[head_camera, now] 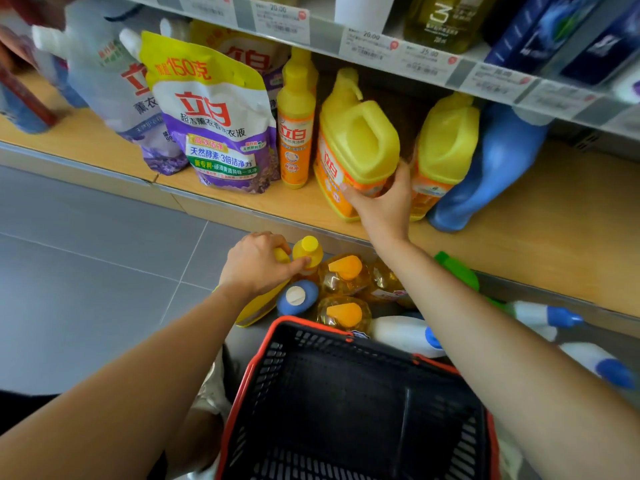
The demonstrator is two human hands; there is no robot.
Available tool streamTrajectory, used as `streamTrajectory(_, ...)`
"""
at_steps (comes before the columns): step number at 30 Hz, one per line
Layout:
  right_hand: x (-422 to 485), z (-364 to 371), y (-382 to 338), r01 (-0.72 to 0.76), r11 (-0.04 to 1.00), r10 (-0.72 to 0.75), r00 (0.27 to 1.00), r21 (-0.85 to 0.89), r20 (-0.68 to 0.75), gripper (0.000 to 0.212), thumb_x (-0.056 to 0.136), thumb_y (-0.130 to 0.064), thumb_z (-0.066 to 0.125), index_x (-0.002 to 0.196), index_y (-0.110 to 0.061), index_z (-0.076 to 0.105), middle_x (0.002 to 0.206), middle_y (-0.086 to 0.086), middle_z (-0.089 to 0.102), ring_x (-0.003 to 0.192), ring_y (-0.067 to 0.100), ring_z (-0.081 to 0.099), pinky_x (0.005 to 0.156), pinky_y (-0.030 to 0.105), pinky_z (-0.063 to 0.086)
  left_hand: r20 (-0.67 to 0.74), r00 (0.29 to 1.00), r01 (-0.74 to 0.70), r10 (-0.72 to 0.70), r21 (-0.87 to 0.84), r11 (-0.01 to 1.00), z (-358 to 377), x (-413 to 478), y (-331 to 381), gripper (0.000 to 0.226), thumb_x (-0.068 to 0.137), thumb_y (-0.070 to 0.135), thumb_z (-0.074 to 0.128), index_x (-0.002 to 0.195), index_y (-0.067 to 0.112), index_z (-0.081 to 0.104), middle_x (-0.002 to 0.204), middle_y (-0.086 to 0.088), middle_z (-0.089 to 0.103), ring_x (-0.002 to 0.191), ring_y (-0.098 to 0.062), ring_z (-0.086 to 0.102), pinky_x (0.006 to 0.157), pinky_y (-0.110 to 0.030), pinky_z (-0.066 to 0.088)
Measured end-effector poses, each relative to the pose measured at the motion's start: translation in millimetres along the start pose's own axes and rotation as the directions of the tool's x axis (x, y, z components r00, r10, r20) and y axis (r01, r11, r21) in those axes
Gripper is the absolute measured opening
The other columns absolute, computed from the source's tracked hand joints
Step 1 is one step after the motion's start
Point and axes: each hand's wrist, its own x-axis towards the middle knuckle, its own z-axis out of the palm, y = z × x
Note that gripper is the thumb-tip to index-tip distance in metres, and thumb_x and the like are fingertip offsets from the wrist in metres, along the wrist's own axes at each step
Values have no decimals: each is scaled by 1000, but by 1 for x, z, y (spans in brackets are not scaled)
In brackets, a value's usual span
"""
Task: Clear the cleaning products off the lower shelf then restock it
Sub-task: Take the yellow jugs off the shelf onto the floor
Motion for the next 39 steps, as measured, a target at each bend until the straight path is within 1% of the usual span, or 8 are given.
streamTrajectory(5, -8, -27, -41, 153, 972, -161, 986, -179, -33, 56, 72, -38, 85, 118, -15, 63, 116, 3, 53, 114, 23, 51, 97, 39, 47, 15, 1000, 6, -7, 15, 1000, 1, 0, 0, 48, 69, 79, 57, 84, 34, 66, 99, 7, 71, 95, -22, 64, 68, -31, 44)
streamTrajectory(8, 1, -36, -60, 87, 987, -75, 993, -137, 91, 34, 78, -31, 83, 103, -13, 70, 100, 3, 67, 101, 25, 60, 86, 44, 54, 40, 999, 16, -16, 5, 1000, -1, -2, 2, 55, 67, 82, 52, 90, 34, 67, 102, 7, 71, 97, -22, 64, 73, -34, 50)
streamTrajectory(12, 19, -56, -76, -60, 996, 77, 960, -73, 268, 23, 80, -23, 84, 91, -6, 74, 93, 12, 75, 91, 27, 71, 82, 50, 58, 112, 992, 61, -55, -50, 997, -8, -7, 8, 58, 77, 72, 65, 121, 36, 59, 110, 9, 70, 105, -20, 64, 83, -36, 52)
streamTrajectory(17, 20, -81, -90, -65, 996, 82, 934, -60, 348, 9, 84, -21, 80, 80, -22, 72, 86, 2, 74, 84, 16, 70, 80, 41, 57, 282, 955, 112, -88, -71, 991, -36, 5, 27, 73, 80, 61, 74, 140, 27, 52, 132, 1, 63, 118, -22, 61, 97, -39, 50)
streamTrajectory(25, -3, -159, -137, 205, 956, -95, 895, -211, 436, 21, 92, -33, 71, 103, -15, 76, 93, 0, 71, 94, 17, 65, 80, 36, 50, 112, 975, -161, 194, -253, 954, -133, 3, 108, 63, 91, 47, 69, 145, 22, 49, 133, 2, 61, 116, -16, 58, 99, -37, 50)
streamTrajectory(29, -30, -204, -157, 281, 950, -189, 866, -138, 462, 19, 94, -24, 70, 104, -9, 75, 99, 5, 73, 97, 21, 66, 86, 41, 51, 68, 916, -342, 396, -384, 858, -174, -23, 160, 58, 90, 42, 71, 143, 28, 50, 122, 10, 63, 112, -8, 61, 88, -20, 51)
streamTrajectory(35, -70, -257, -163, 292, 956, -268, 846, 19, 461, 11, 94, -25, 70, 101, -19, 74, 95, -3, 73, 88, 10, 66, 78, 34, 51, -22, 841, -489, 541, -459, 741, -186, -68, 202, 40, 85, 30, 75, 121, 17, 64, 109, 6, 68, 102, -9, 66, 88, -28, 57)
streamTrajectory(39, -88, -272, -151, 328, 931, -215, 845, -157, 489, 22, 75, -40, 84, 83, -31, 66, 71, -24, 66, 66, -5, 58, 62, 18, 41, -38, 835, -488, 549, -513, 706, -165, -97, 216, 42, 81, 35, 75, 117, 15, 66, 106, 4, 71, 98, -12, 69, 84, -37, 60)
